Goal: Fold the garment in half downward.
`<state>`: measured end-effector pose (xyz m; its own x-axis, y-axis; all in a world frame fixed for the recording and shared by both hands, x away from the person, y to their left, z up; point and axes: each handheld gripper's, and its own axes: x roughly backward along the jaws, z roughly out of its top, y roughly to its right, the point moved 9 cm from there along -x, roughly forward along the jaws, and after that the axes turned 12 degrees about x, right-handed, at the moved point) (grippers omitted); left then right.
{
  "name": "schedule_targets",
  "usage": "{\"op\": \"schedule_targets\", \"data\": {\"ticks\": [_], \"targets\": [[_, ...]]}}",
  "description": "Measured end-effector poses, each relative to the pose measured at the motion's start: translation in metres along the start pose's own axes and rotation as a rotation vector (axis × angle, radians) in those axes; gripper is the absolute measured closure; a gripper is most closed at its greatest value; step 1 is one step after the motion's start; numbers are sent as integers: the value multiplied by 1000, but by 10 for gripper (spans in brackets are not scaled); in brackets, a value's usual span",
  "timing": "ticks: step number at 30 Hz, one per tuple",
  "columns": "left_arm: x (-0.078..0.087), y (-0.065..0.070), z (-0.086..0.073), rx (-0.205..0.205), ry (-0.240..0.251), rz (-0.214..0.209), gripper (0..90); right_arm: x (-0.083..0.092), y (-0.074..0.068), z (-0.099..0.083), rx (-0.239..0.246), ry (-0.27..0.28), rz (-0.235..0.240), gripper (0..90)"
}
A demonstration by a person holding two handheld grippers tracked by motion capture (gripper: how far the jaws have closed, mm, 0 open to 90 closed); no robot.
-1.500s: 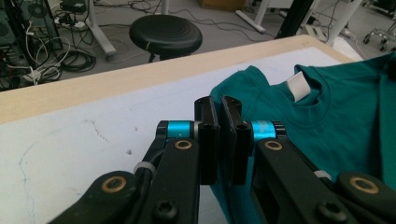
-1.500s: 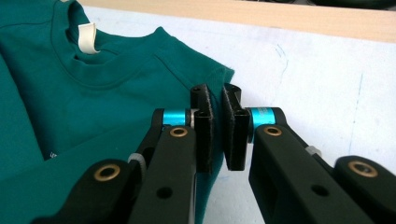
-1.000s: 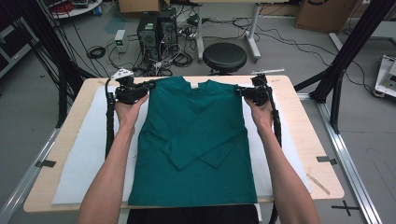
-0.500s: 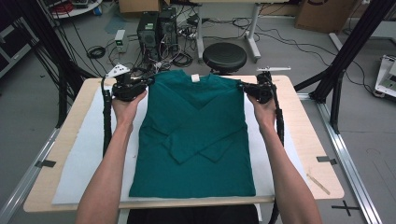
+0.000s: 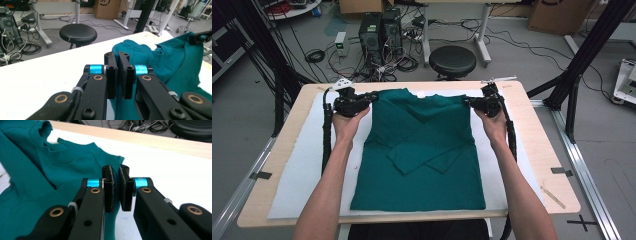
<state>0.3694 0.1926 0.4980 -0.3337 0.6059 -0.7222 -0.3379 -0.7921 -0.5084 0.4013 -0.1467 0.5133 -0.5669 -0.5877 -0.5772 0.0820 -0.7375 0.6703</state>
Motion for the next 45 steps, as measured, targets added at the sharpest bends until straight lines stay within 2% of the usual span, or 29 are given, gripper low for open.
{"op": "schedule_targets", "data": {"ticks": [6,8,9,11,13,15,17,23,30,33,36,39,42,45], "targets": [[13,2,-14,11,-23,-11,854,6,-14,-3,34,-33,29,850],[18,4,-19,25,-29,-19,854,10,-19,-6,38,-2,27,849],[21,4,-21,34,-34,-23,854,11,-20,-7,26,6,40,849],[25,6,-26,36,-34,-30,854,13,-24,-14,1,7,71,849],[30,8,-32,39,-34,-37,854,15,-26,-23,30,-14,42,849],[34,11,-38,31,-43,-41,854,16,-28,-32,33,-50,52,848],[37,13,-45,19,-59,-38,854,18,-30,-36,36,-29,54,848],[48,20,-70,-1,-105,-43,853,27,-42,-58,20,-19,78,848],[64,36,-91,2,-107,-80,854,36,-59,-83,33,-31,80,848],[70,38,-102,-14,-120,-61,853,37,-64,-92,23,-40,91,848],[74,39,-110,-9,-118,-64,853,40,-70,-99,40,-64,100,848],[77,40,-115,-7,-121,-69,853,42,-74,-105,46,-59,101,848],[81,41,-119,2,-126,-78,853,44,-76,-111,22,-50,114,848],[86,44,-127,16,-137,-89,853,45,-79,-119,19,-62,120,848]]}}
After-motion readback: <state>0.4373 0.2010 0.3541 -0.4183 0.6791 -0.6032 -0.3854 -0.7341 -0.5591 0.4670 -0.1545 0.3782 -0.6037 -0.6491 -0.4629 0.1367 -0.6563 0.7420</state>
